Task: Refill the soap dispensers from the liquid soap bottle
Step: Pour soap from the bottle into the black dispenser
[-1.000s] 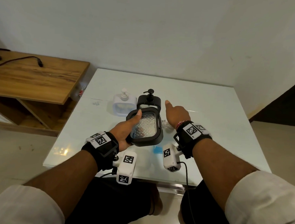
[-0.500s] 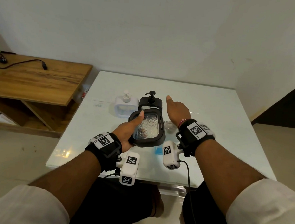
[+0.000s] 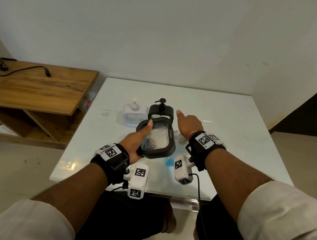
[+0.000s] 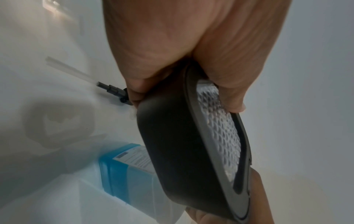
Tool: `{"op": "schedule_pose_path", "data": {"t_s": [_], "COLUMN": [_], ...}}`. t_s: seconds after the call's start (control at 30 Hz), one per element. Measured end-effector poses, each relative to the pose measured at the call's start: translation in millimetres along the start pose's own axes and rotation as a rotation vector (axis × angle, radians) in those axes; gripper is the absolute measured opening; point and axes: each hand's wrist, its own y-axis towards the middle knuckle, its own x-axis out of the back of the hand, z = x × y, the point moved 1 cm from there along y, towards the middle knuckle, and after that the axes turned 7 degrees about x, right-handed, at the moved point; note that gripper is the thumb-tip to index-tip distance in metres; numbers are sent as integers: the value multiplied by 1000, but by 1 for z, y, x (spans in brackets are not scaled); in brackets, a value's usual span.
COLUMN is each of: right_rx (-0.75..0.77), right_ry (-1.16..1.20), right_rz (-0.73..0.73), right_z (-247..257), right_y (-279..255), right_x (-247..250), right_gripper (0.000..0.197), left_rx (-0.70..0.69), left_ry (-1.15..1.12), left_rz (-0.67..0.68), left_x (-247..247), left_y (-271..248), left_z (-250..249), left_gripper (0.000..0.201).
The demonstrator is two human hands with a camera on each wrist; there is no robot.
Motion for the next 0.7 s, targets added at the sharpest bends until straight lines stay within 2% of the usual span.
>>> {"op": "schedule_pose_path", "data": {"t_s": [0.13, 0.3, 0.43, 0.53, 0.7], "right_rx": [49, 85, 99, 64, 10], "right_ry": [30, 85, 64, 20, -15], "right_rz": [0, -59, -58, -5, 32], "right_z": [5, 13, 14, 11, 5], "right_y": [-2, 2, 6, 7, 2], "right_x": [0, 4, 3, -1, -4], "right_gripper": [70, 56, 61, 73, 74], "left_rx": [-6, -15, -11, -14, -26], "left_ry": [-7, -18, -15, -8, -5], "left_rz": [-7, -9, -7, -3, 1], "left_x": [0, -5, -4, -3, -1], "left_y": [-2, -4, -4, -3, -4], "left_z": [2, -1, 0, 1, 1], "left_gripper": [55, 47, 43, 46, 46]}}
